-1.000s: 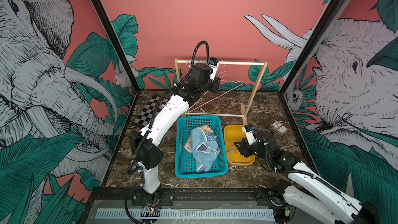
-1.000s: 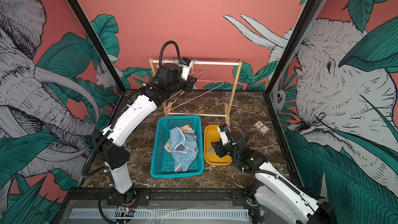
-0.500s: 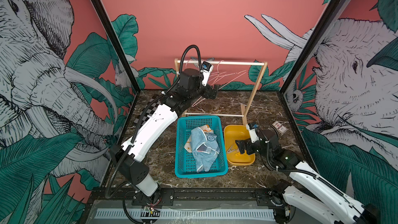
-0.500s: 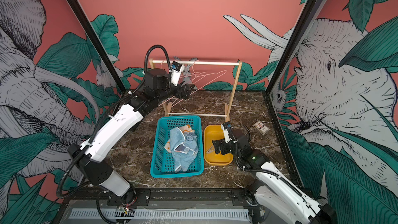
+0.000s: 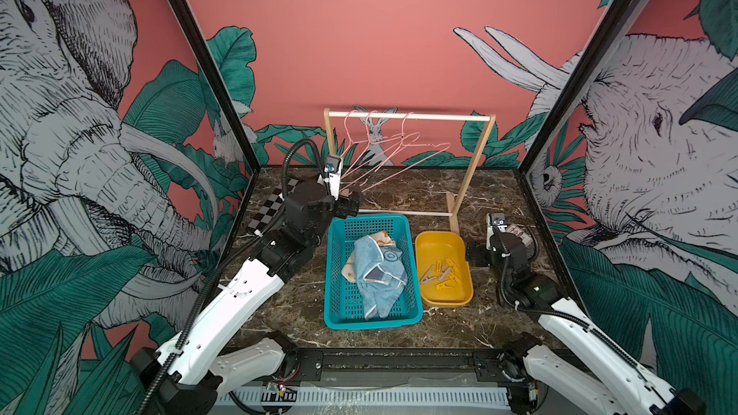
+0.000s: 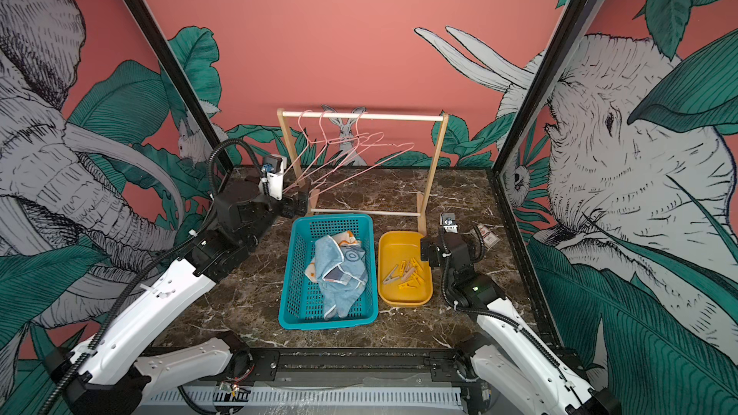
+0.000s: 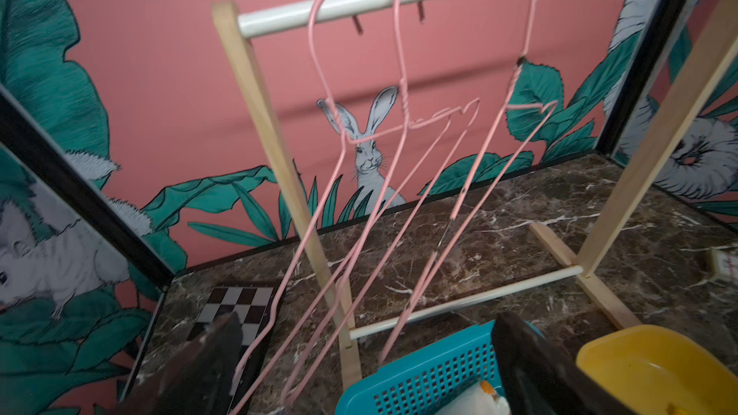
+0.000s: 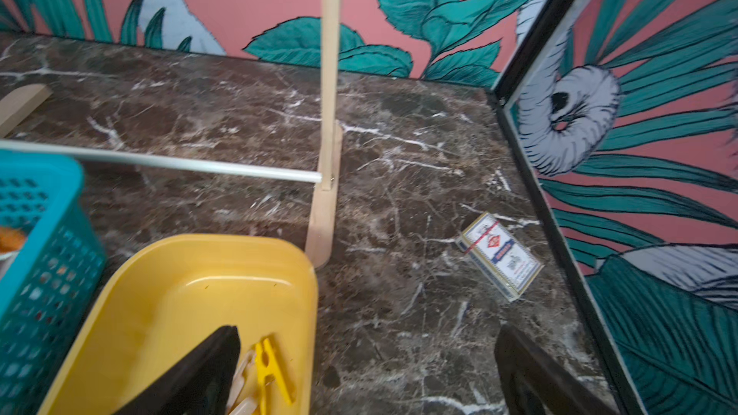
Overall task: Remove the clothespins securing towels to the hanger
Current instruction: Place the hanger on the clothesline, then reset both arms
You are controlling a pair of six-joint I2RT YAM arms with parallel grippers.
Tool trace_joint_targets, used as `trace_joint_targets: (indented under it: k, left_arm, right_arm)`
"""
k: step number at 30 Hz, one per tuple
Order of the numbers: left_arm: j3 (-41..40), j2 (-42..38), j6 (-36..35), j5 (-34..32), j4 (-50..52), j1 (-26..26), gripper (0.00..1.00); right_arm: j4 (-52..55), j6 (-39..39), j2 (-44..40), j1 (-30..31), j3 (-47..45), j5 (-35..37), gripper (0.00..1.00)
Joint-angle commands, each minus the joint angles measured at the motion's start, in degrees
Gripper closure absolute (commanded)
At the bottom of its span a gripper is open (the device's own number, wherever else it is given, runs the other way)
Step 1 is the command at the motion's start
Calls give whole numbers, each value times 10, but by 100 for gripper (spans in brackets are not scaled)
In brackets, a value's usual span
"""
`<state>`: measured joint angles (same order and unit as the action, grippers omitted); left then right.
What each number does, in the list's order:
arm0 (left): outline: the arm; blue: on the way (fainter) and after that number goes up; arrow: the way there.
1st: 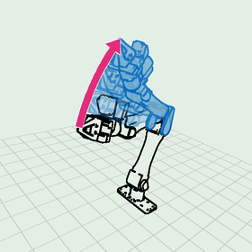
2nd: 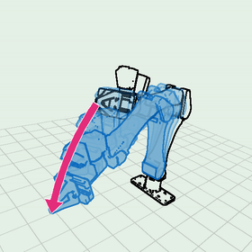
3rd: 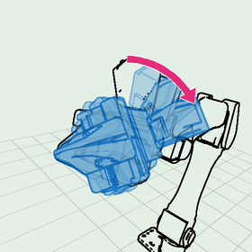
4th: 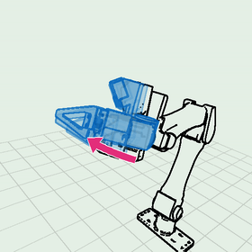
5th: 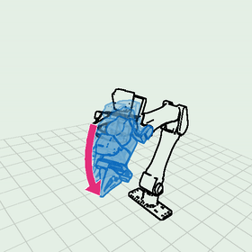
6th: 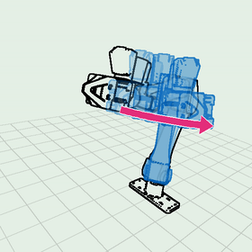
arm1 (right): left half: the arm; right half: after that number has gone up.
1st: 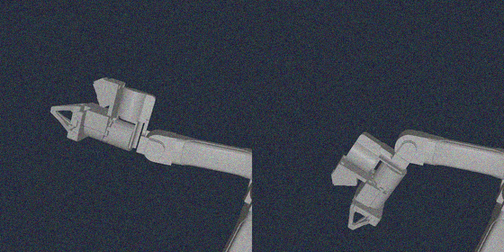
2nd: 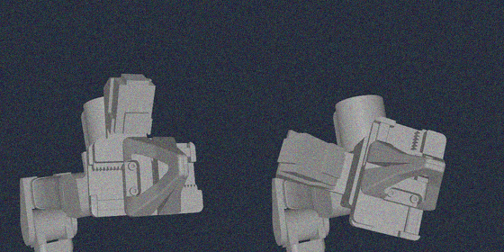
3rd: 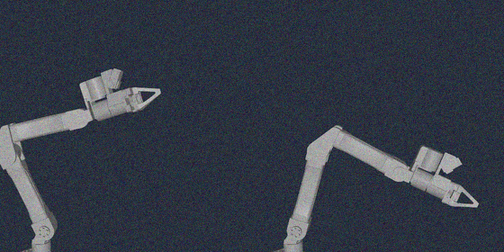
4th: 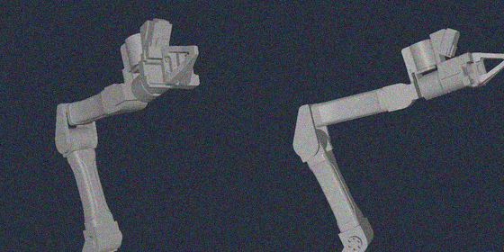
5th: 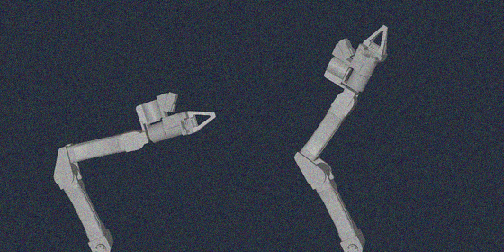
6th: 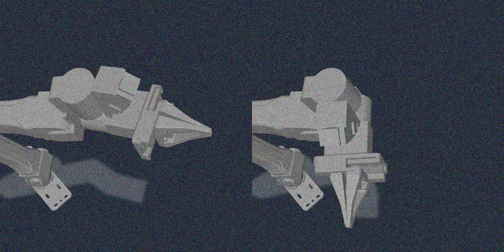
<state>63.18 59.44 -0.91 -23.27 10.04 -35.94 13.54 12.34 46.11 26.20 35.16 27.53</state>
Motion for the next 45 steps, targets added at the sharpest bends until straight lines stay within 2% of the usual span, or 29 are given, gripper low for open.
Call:
trace_joint_targets:
  k: [1, 6, 10, 14, 19, 20, 25, 29, 31, 33, 34, 36, 42, 45]
  left_arm:
    - [-96, -48, 52, -67, -54, 39, 1]
    - [-258, -100, 109, -131, -126, 113, 0]
    - [-359, -98, 126, -168, -211, 149, 1]
    - [-397, -52, 116, -179, -267, 167, 1]
    - [-407, 14, 72, -177, -347, 174, 0]
    - [-406, 20, 63, -165, -357, 177, 0]
    - [-409, 71, 6, -146, -441, 192, 1]
    - [-396, 135, -29, -112, -453, 205, 1]
    - [-401, 169, -57, -74, -492, 207, 1]
    - [-406, 208, -81, -64, -546, 208, 1]
    - [-399, 214, -92, -55, -538, 208, 0]
    - [-386, 209, -90, -18, -500, 214, 1]
    - [-410, 195, -89, 69, -533, 251, 0]
    - [-424, 173, -90, 118, -520, 251, 1]
  right_arm:
    - [-82, -22, -2, -32, -24, 57, 1]
    - [-168, -38, 22, -94, -69, 70, 1]
    - [-251, -55, 75, -134, -110, 73, 1]
    - [-329, -64, 142, -159, -138, 81, 1]
    - [-460, -75, 237, -188, -159, 66, 1]
    - [-454, -73, 242, -188, -153, 57, 1]
    - [-557, -91, 274, -209, -170, -8, 1]
    - [-616, -94, 304, -221, -177, -76, 1]
    - [-661, -100, 338, -222, -181, -87, 1]
    - [-690, -105, 368, -224, -181, -101, 1]
    - [-691, -107, 379, -224, -176, -110, 1]
    - [-692, -115, 399, -225, -166, -127, 1]
    - [-692, -122, 414, -232, -159, -168, 1]
    - [-675, -121, 411, -239, -153, -191, 1]
